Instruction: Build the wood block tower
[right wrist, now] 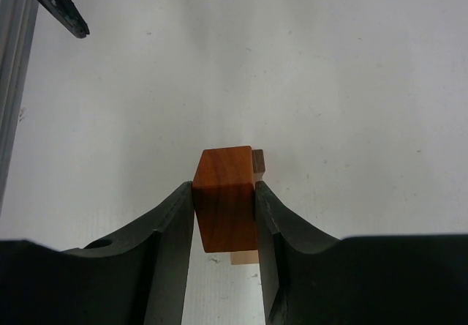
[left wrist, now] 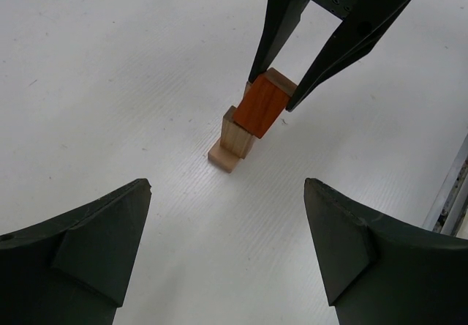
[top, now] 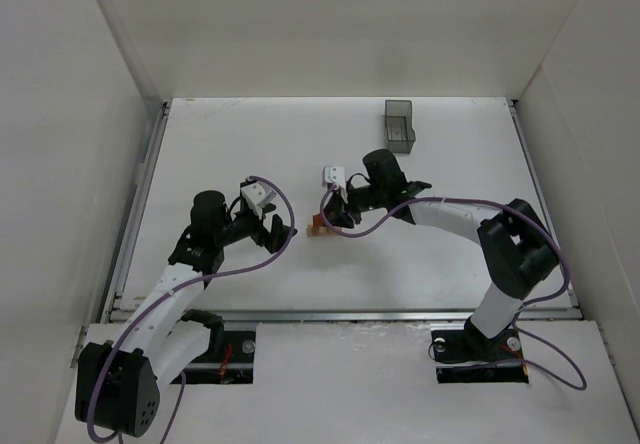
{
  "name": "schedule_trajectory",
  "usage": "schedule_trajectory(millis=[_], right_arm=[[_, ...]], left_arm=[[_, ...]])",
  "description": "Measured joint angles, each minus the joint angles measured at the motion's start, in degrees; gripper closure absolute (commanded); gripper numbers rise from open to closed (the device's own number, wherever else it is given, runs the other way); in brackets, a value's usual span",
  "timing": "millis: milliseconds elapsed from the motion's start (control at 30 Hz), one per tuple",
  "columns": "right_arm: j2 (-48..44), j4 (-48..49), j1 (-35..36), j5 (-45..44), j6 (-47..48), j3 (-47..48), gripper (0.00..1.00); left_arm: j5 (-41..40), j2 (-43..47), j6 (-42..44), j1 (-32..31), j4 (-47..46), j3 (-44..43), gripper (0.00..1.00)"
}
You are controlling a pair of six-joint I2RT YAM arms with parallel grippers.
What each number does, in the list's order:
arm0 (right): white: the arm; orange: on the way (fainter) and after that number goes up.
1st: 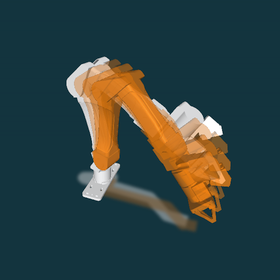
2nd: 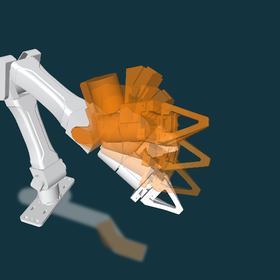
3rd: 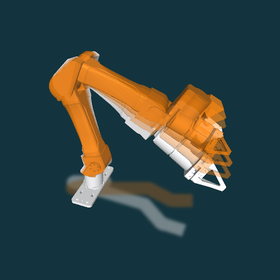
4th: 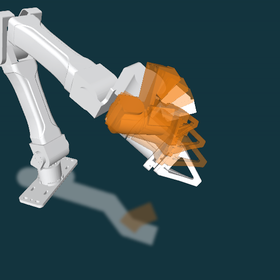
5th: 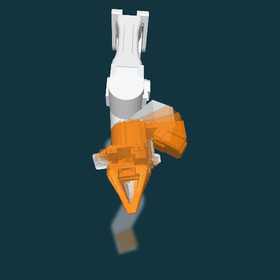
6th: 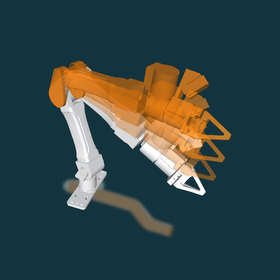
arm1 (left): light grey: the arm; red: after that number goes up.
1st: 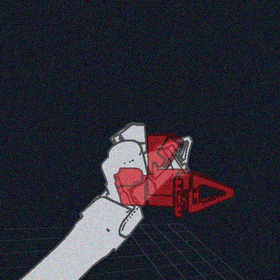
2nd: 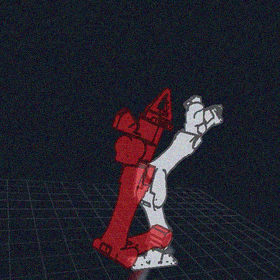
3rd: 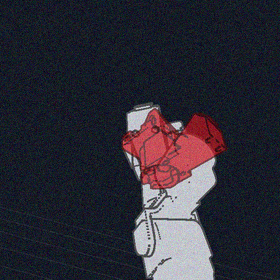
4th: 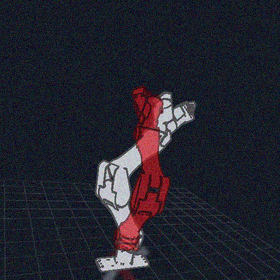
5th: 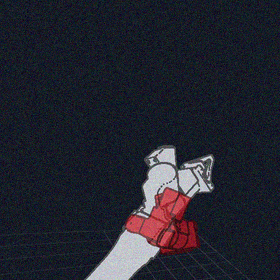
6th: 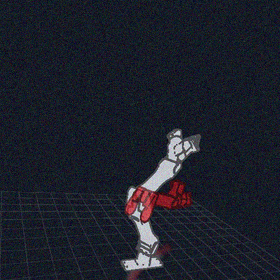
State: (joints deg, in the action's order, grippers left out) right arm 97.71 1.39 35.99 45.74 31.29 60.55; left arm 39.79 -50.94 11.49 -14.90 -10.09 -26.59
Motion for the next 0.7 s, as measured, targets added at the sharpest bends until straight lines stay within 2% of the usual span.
schedule_trajectory(millis=[700], right_arm=[[0.4, 0.4, -0.4, 0.5, 0.0, -0.4, 1.0]], left_arm=[[0.0, -0.7, 0.0, 0.0, 0.0, 0.0, 0.17]])
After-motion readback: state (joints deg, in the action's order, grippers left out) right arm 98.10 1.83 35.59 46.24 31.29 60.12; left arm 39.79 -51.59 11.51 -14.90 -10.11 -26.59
